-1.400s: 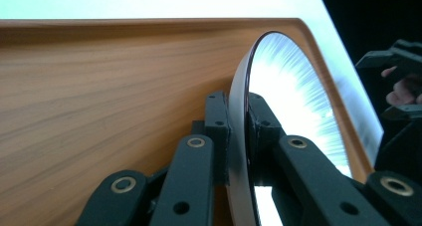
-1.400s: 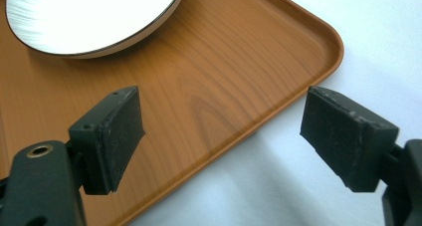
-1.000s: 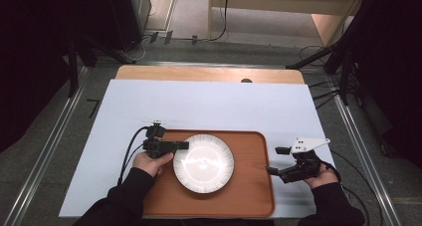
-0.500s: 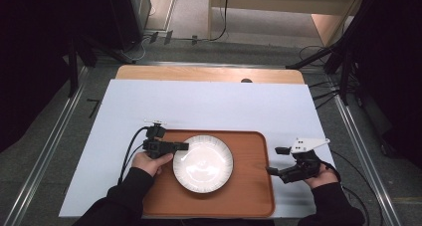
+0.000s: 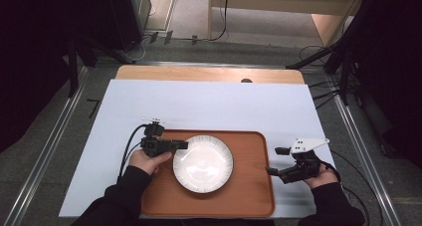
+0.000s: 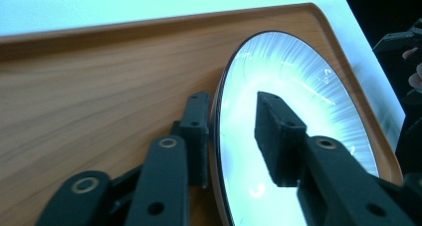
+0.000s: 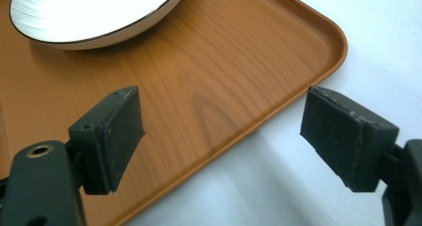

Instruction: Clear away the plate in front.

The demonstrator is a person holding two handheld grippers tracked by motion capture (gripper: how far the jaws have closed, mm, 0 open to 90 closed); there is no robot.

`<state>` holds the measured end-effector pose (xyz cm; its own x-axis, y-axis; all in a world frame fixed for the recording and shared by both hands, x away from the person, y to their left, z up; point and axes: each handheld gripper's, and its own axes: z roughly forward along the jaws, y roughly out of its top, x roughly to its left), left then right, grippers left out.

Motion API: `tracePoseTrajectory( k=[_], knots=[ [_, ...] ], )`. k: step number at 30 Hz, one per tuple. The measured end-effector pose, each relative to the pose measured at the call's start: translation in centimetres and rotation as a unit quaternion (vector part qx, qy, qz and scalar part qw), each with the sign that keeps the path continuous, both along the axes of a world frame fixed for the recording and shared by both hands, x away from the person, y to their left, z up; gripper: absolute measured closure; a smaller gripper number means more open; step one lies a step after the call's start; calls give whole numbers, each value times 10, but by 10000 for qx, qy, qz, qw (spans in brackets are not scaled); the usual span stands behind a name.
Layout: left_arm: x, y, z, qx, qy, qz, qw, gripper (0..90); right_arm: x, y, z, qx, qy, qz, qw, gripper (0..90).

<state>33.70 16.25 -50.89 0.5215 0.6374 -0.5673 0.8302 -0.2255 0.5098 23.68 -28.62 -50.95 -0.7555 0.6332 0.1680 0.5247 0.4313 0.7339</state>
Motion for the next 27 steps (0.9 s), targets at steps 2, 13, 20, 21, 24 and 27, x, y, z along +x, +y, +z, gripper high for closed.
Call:
tracePoseTrajectory(
  k=[2,13,20,21,24,27],
  knots=[
    [0,1,2,-19,19,-5,10000,605,0,0,0,0,3,0,10000,177],
    [-5,5,13,286,-238,-417,9984,397,0,0,0,-12,12,1,10000,177],
    [-9,9,22,636,-451,-558,9954,374,0,0,-1,-15,22,10,10000,177],
    [-10,9,24,679,-500,-596,9947,373,0,0,-1,-10,24,7,10000,177],
    [-11,12,27,677,-574,-602,9942,368,0,0,-1,-8,30,6,10000,177],
    [-12,16,29,701,-600,-608,9939,360,0,0,-1,-19,43,10,10000,177]
  ],
)
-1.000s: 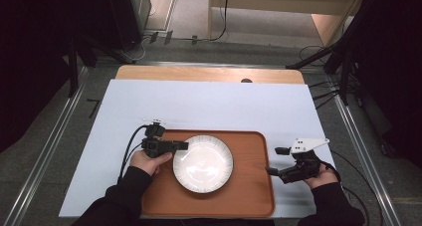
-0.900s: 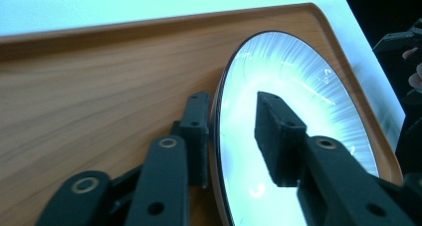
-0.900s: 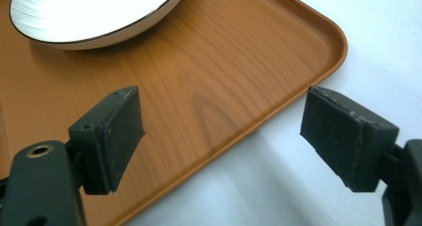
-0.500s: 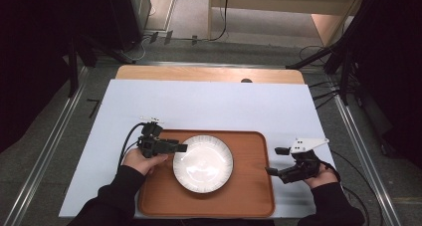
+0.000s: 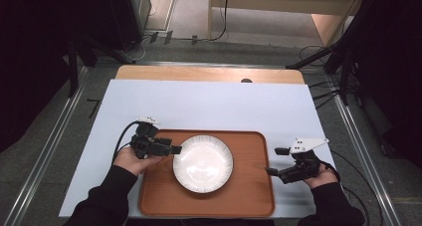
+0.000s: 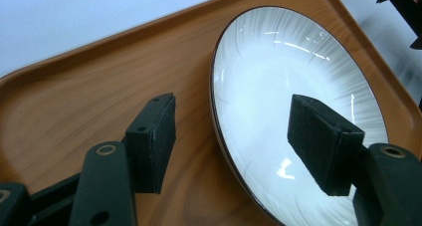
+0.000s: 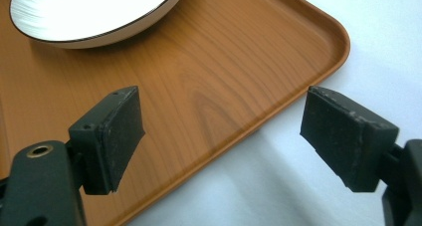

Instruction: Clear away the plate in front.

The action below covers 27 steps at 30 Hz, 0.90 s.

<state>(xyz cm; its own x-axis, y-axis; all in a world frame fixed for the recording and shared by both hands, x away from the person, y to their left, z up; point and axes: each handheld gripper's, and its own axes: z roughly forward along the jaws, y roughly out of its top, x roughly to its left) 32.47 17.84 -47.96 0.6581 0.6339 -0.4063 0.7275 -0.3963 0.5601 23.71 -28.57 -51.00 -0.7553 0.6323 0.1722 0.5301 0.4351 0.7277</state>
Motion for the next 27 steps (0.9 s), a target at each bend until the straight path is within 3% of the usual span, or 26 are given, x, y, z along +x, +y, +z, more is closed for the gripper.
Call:
tracePoseTrajectory(
  k=[27],
  knots=[
    [-13,32,8,428,-362,-151,9983,326,-1,-1,0,0,-21,-2,10000,177]
  ],
)
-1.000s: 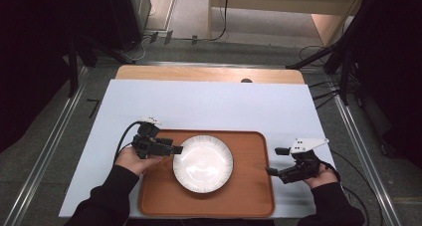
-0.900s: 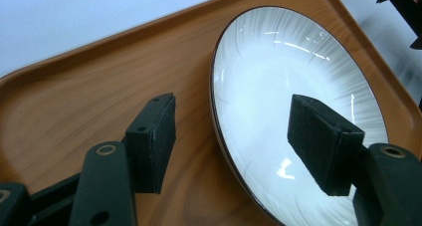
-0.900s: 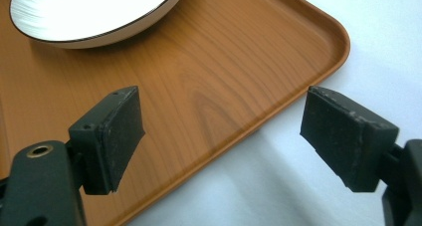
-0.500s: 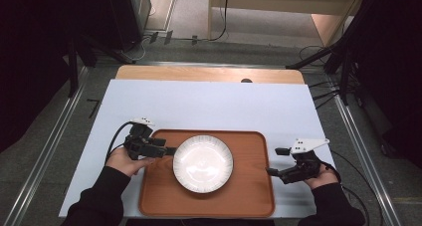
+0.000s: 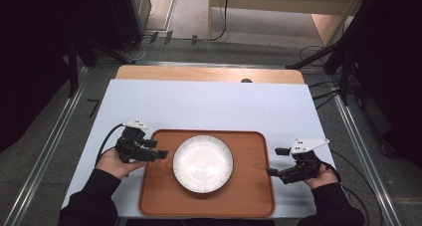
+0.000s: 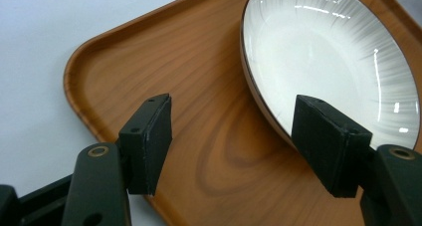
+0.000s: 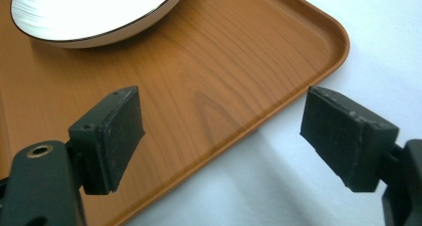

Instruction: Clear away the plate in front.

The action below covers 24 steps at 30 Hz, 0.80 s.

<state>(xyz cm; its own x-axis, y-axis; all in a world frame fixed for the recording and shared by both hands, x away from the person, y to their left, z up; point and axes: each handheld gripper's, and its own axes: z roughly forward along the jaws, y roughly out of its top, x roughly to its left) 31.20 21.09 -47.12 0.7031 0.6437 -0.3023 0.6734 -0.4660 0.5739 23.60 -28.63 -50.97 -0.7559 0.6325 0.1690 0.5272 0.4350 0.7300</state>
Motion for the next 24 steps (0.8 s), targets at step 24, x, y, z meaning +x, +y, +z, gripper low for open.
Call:
tracePoseTrajectory(
  k=[24],
  knots=[
    [-16,38,6,-135,-192,269,9994,289,-1,-1,0,-4,-1,-14,10000,177]
  ],
)
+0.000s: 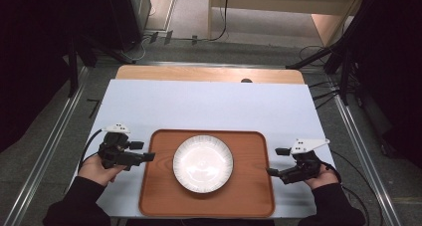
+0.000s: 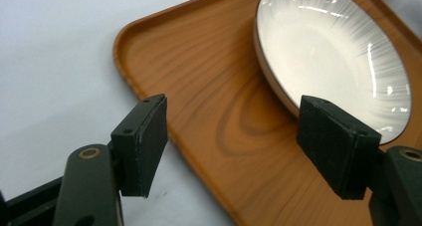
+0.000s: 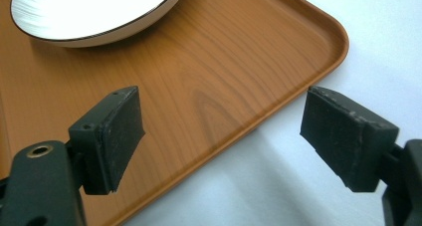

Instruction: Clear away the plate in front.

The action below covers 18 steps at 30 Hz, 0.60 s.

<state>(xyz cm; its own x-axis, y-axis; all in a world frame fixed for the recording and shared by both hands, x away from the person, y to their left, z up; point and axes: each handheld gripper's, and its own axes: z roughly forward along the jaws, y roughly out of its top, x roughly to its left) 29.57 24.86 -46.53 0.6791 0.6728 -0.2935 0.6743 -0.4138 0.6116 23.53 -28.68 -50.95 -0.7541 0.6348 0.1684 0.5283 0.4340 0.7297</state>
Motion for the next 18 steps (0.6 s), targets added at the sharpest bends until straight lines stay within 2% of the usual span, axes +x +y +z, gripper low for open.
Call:
tracePoseTrajectory(
  k=[5,8,10,12,15,18],
  knots=[
    [-4,10,-1,116,-148,113,9998,282,0,0,0,-2,3,-5,10000,177],
    [-5,17,-2,-47,-193,27,9998,262,0,0,0,-1,-2,-5,10000,177],
    [-6,22,-2,-69,-251,-4,9997,231,0,0,0,4,-3,-5,10000,177],
    [-8,26,-3,-25,-311,31,9995,233,0,0,0,3,1,-11,10000,177],
    [-10,32,-4,47,-404,-58,9992,214,0,0,0,5,-2,-12,10000,177],
    [-11,38,-6,91,-544,32,9985,214,0,0,0,9,1,-13,10000,177]
  ],
)
